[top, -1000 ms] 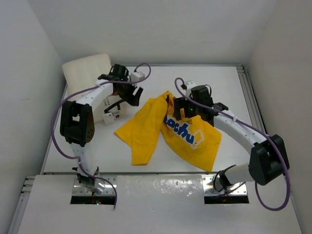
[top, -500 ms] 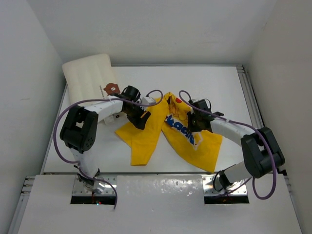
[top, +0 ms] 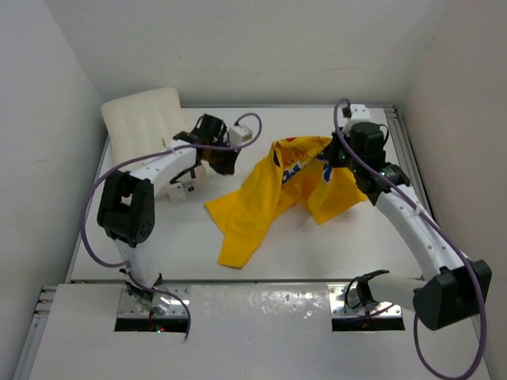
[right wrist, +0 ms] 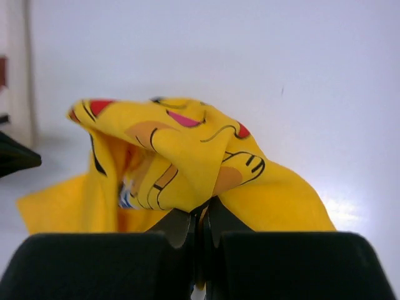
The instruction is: Put the pillow into the pillowcase
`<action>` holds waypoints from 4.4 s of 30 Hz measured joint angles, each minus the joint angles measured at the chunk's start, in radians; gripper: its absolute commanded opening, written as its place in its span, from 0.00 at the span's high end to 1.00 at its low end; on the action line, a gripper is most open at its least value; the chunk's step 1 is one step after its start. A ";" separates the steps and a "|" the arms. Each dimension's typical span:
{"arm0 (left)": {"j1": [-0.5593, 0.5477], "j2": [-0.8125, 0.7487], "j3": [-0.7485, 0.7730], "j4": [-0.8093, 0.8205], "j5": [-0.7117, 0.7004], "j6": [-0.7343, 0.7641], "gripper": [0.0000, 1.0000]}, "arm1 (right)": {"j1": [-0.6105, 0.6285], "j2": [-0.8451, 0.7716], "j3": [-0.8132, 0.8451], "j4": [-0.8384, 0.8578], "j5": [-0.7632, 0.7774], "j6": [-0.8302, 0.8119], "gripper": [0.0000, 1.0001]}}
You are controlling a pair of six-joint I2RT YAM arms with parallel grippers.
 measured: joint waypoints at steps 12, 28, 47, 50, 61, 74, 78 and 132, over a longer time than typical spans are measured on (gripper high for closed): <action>0.068 0.032 0.567 -0.166 -0.097 0.105 0.59 | -0.010 -0.188 0.145 0.044 -0.035 -0.029 1.00; 0.011 0.053 0.517 -0.268 -0.032 0.042 0.44 | -0.112 0.397 0.846 -0.152 -0.230 0.081 0.01; 0.057 0.052 0.446 -0.245 -0.175 -0.071 0.44 | 0.059 0.164 0.039 -0.174 -0.269 -0.021 0.44; 0.063 0.052 0.441 -0.241 -0.185 -0.088 0.44 | 0.141 0.165 -0.085 -0.126 -0.260 -0.058 0.22; 0.069 0.052 0.435 -0.235 -0.194 -0.120 0.44 | 0.495 0.236 -0.336 -0.107 -0.053 -0.132 0.25; 0.075 0.052 0.433 -0.219 -0.194 -0.140 0.44 | 0.538 0.379 -0.221 -0.140 0.068 -0.128 1.00; 0.083 0.052 0.425 -0.214 -0.196 -0.143 0.44 | 0.512 0.275 -0.111 -0.191 0.039 -0.141 1.00; 0.089 0.035 0.454 -0.216 -0.245 -0.109 0.36 | -0.005 0.431 0.507 -0.318 -0.234 -0.014 0.57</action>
